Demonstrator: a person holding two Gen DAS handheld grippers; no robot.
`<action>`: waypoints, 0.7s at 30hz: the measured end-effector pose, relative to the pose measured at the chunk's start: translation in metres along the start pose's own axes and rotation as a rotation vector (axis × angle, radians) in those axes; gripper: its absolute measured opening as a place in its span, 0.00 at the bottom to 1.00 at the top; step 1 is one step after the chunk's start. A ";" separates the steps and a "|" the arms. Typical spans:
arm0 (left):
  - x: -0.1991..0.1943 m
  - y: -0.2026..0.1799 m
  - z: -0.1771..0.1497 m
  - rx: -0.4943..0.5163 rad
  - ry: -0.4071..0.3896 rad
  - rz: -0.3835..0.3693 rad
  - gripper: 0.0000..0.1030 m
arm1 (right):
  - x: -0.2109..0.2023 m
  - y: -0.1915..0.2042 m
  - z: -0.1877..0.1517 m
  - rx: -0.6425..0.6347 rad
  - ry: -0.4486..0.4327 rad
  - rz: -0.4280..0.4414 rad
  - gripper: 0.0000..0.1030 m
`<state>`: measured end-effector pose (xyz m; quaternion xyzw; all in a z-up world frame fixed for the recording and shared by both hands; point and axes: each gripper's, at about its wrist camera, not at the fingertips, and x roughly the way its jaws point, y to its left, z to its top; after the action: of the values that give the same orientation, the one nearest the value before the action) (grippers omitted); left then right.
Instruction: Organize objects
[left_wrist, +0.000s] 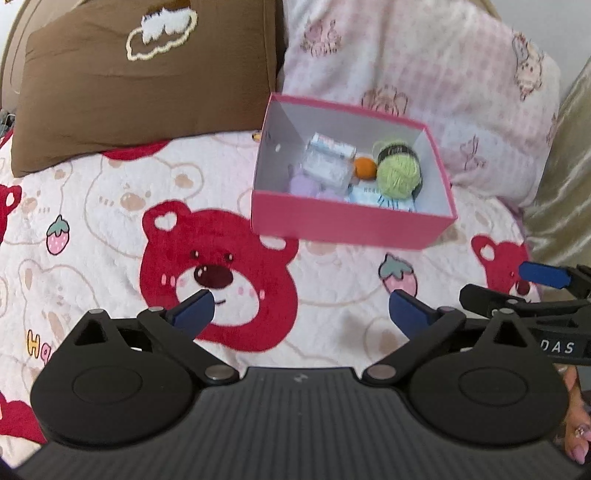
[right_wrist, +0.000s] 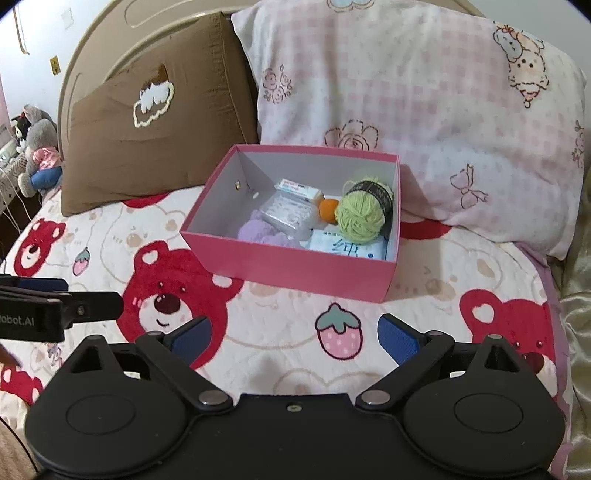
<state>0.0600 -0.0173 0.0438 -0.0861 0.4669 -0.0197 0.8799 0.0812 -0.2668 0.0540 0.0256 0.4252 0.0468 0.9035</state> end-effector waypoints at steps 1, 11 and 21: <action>0.001 0.000 -0.001 -0.001 0.004 0.005 0.99 | 0.001 0.001 -0.002 0.001 0.005 -0.008 0.95; -0.004 0.005 -0.014 -0.016 -0.027 0.049 0.99 | -0.004 0.006 -0.014 -0.045 0.012 -0.061 0.95; -0.005 0.009 -0.016 -0.013 -0.029 0.091 0.99 | -0.005 0.005 -0.017 -0.062 0.021 -0.094 0.95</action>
<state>0.0440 -0.0101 0.0373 -0.0710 0.4576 0.0247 0.8860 0.0643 -0.2621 0.0475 -0.0228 0.4339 0.0179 0.9005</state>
